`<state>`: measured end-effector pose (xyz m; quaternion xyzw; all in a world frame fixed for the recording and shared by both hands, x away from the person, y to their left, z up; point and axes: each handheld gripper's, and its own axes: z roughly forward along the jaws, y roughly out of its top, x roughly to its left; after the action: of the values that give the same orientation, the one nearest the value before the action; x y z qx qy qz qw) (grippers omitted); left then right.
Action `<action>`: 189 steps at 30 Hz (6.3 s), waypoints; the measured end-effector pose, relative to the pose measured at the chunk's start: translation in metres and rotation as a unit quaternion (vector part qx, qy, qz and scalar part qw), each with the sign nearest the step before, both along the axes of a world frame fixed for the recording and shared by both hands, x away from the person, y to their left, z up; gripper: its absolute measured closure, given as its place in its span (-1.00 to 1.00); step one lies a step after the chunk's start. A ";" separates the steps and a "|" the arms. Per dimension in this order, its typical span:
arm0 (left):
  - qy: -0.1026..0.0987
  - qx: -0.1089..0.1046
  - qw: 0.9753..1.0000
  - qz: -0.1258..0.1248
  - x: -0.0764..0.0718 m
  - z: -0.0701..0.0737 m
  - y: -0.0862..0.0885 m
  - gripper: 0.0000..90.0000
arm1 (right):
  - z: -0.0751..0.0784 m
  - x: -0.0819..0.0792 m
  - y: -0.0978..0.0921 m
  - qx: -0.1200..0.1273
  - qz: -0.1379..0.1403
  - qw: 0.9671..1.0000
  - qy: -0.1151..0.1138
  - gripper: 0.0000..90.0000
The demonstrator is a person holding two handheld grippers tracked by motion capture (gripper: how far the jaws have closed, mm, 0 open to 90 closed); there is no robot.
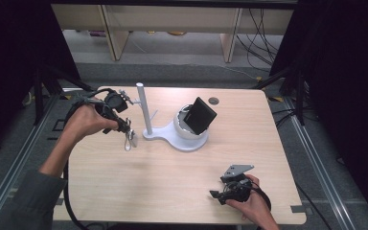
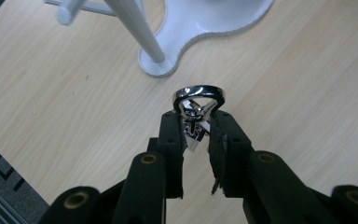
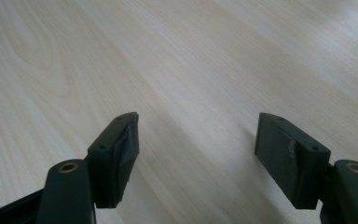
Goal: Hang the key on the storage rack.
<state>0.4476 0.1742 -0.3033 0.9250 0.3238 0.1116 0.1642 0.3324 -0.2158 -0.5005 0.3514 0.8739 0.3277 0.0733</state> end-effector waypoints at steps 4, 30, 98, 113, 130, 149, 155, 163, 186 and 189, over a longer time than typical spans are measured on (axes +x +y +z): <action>0.008 0.000 1.000 0.014 0.005 0.002 0.003 0.66 | -0.001 0.000 0.000 -0.002 0.001 1.000 -0.002 -0.30; 0.001 -0.026 0.997 0.069 0.049 0.014 0.015 0.66 | -0.001 0.001 0.001 0.004 0.008 1.000 0.000 -0.28; -0.014 -0.074 0.995 0.058 0.014 -0.016 0.012 -0.01 | 0.001 0.001 -0.002 0.004 0.004 1.000 -0.001 -0.30; -0.010 -0.099 0.995 0.010 -0.032 -0.042 0.008 -0.27 | 0.001 0.003 -0.004 0.009 -0.005 1.000 0.002 -0.30; -0.003 -0.114 0.993 -0.024 -0.073 -0.079 0.000 -0.35 | -0.001 0.000 -0.006 0.012 -0.021 1.000 0.000 -0.30; 0.010 -0.118 0.992 -0.044 -0.093 -0.125 0.000 -0.39 | 0.001 -0.001 -0.005 0.003 -0.020 1.000 0.000 -0.31; 0.010 -0.125 0.991 -0.052 -0.100 -0.136 -0.001 -0.40 | 0.001 -0.001 -0.004 0.003 -0.019 1.000 -0.004 -0.31; 0.012 -0.119 0.991 -0.063 -0.109 -0.151 -0.002 -0.41 | 0.002 -0.003 -0.001 0.004 -0.011 1.000 -0.010 -0.32; 0.002 -0.125 0.989 -0.080 -0.152 -0.187 -0.009 -0.51 | 0.001 -0.003 0.001 0.004 -0.007 1.000 -0.028 -0.43; -0.004 -0.139 0.988 -0.068 -0.156 -0.191 -0.010 -0.51 | 0.002 -0.003 0.001 0.003 -0.007 1.000 -0.024 -0.44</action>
<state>0.2913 0.1637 -0.4946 0.9126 0.2721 0.0583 0.2995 0.3294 -0.2146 -0.4985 0.3496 0.8684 0.3384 0.0952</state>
